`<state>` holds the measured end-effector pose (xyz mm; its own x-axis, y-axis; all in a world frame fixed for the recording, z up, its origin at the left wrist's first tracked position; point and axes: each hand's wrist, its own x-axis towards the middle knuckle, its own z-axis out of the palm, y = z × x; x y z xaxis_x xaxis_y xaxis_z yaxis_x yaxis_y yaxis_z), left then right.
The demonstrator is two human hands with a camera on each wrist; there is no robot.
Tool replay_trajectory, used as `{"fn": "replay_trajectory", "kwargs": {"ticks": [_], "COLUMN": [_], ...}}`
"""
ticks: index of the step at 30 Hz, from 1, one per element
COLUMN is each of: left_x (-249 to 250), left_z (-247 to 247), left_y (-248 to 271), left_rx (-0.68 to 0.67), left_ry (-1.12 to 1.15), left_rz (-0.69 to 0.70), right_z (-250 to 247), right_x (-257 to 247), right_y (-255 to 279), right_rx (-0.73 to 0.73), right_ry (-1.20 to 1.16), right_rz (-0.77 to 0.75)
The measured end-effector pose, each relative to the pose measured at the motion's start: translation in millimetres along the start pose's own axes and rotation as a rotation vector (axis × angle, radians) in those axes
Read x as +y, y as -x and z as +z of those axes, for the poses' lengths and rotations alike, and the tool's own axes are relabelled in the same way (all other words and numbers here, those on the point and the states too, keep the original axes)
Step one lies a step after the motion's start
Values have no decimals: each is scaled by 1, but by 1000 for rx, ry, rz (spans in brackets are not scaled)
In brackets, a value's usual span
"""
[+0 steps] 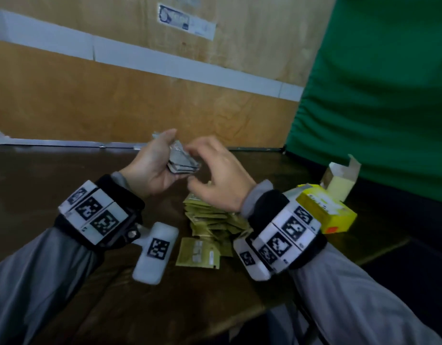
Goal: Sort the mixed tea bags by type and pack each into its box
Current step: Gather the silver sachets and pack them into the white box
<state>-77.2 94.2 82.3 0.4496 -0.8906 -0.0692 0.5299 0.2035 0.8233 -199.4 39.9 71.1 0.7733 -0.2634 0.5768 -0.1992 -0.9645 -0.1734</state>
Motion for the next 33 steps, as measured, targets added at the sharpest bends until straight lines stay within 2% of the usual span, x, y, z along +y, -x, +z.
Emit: {"fn": "replay_trajectory", "kwargs": {"ticks": [2, 6, 10, 12, 15, 17, 19, 22, 25, 26, 30, 33], "left_x": [-3, -24, -43, -48, -60, -70, -79, -91, -102, -105, -119, -121], "left_z": [15, 35, 52, 63, 71, 71, 68, 70, 73, 74, 73, 69], "left_y": [15, 37, 42, 43, 43, 44, 45, 42, 32, 28, 15, 8], "left_rx": [-75, -366, -498, -478, -503, -632, -810, -980, -1008, -1002, -930, -884], "left_ry": [-4, -106, -458, -684, -936, -1030, -1135, -1480, -1822, -1907, -2156, -2201], "left_rz": [-21, -58, -77, 2, 269, 386, 382, 446, 460, 506, 835, 899], "right_z": [-8, -32, -64, -85, -112, -122, -125, -122, -110, -104, -73, -60], "right_x": [2, 9, 25, 38, 63, 77, 86, 89, 87, 86, 82, 85], "right_y": [21, 44, 63, 75, 98, 115, 130, 148, 156, 157, 157, 154], "right_rx": [10, 170, 336, 436, 520, 467, 418, 428, 518, 518, 388, 288], "right_ry": [67, 117, 138, 174, 214, 246, 251, 196, 67, 24, -18, 28], "right_rz": [-72, -66, 17, 92, 282, 399, 486, 599, 708, 739, 810, 805]}}
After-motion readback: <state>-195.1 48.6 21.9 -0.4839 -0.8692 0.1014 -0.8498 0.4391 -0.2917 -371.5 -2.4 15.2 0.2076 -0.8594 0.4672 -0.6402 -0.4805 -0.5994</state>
